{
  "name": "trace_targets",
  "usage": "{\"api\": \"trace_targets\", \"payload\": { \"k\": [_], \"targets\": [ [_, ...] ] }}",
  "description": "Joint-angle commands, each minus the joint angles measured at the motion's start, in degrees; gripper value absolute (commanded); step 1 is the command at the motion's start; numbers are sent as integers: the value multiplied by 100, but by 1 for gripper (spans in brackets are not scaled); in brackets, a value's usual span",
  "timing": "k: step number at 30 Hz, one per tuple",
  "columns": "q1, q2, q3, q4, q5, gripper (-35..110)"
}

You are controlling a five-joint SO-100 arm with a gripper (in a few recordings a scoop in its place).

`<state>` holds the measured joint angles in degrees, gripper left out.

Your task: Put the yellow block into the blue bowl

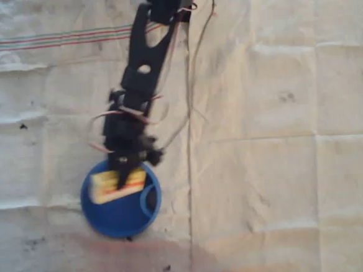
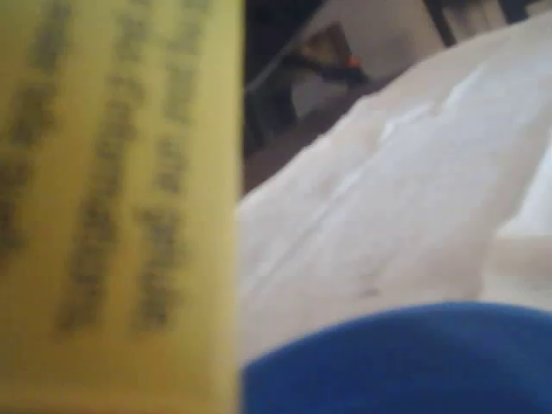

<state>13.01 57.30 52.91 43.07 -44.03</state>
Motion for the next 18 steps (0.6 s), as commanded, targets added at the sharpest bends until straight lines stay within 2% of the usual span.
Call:
{"api": "trace_targets", "payload": {
  "k": [1,5,12,18],
  "targets": [
    [114,211,-396,-299,0,1],
    [264,255,-396,-237,-9,5],
    [316,264,-396,-246,0,31],
    [334,650,-308,-229,0,30]
  ]
}}
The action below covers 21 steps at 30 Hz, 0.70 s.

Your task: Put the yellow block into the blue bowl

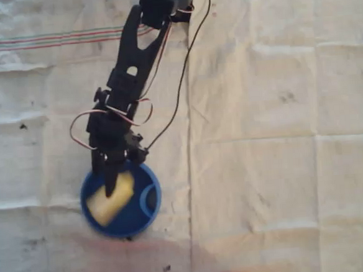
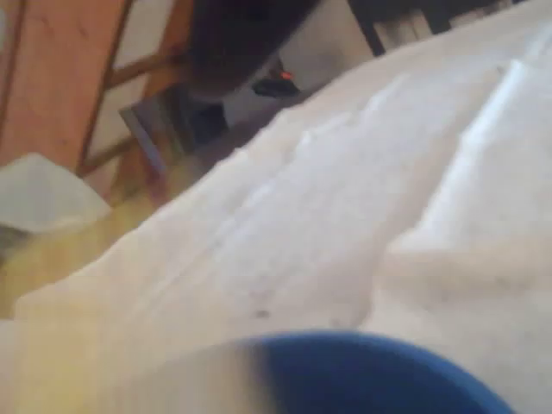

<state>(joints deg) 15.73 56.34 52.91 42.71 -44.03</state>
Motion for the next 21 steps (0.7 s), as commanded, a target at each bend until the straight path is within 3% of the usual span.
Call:
{"api": "trace_targets", "payload": {
  "k": [1,4,9,13,21],
  "targets": [
    [62,853,-299,-149,0,29],
    [44,1248,-308,272,70,21],
    [-35,1978,-316,1521,88,-3],
    [-35,2461,-316,2461,149,3],
    [-62,4087,-308,4078,1521,0]
  ]
}}
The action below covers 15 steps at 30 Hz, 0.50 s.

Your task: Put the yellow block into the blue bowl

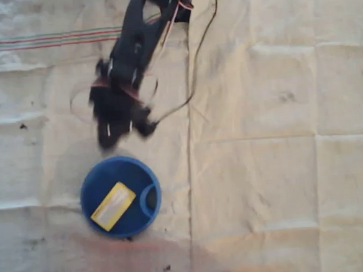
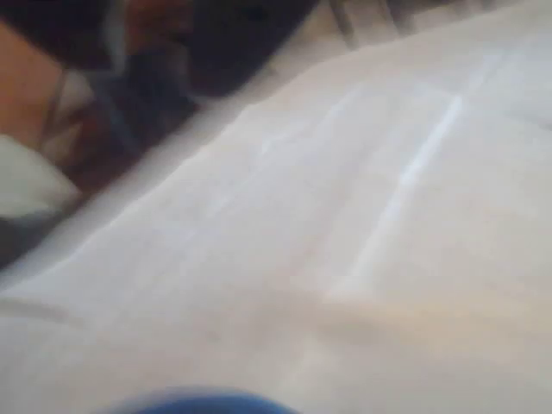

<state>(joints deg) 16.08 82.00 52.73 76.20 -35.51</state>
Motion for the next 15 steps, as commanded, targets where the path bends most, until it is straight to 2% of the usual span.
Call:
{"api": "trace_targets", "payload": {
  "k": [1,9,15],
  "targets": [
    [-158,1731,-290,967,800,0],
    [-1099,3103,-290,2338,1547,0],
    [-1740,3823,-167,2927,2039,0]
  ]
}}
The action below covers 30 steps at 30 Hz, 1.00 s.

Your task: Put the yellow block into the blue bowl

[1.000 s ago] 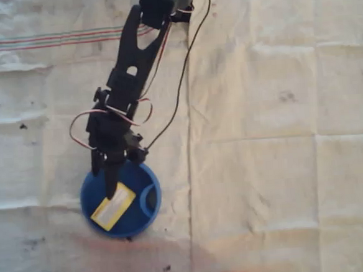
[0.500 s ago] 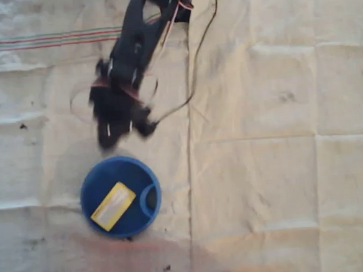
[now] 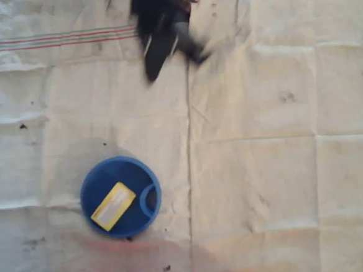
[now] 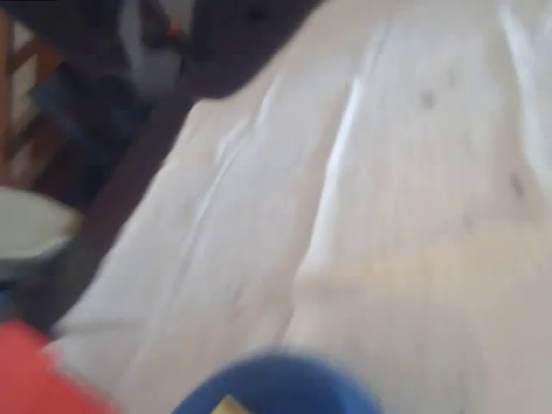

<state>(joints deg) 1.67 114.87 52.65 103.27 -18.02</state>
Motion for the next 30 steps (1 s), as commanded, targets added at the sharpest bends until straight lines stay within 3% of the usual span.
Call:
{"api": "trace_targets", "payload": {
  "k": [1,8,15,22,30],
  "targets": [
    [-396,668,-9,220,369,0],
    [-870,2733,2575,-18,387,0],
    [-967,4966,6012,-1723,237,0],
    [-967,6038,8561,-3138,237,0],
    [-1028,7295,10538,-3639,703,0]
  ]
}}
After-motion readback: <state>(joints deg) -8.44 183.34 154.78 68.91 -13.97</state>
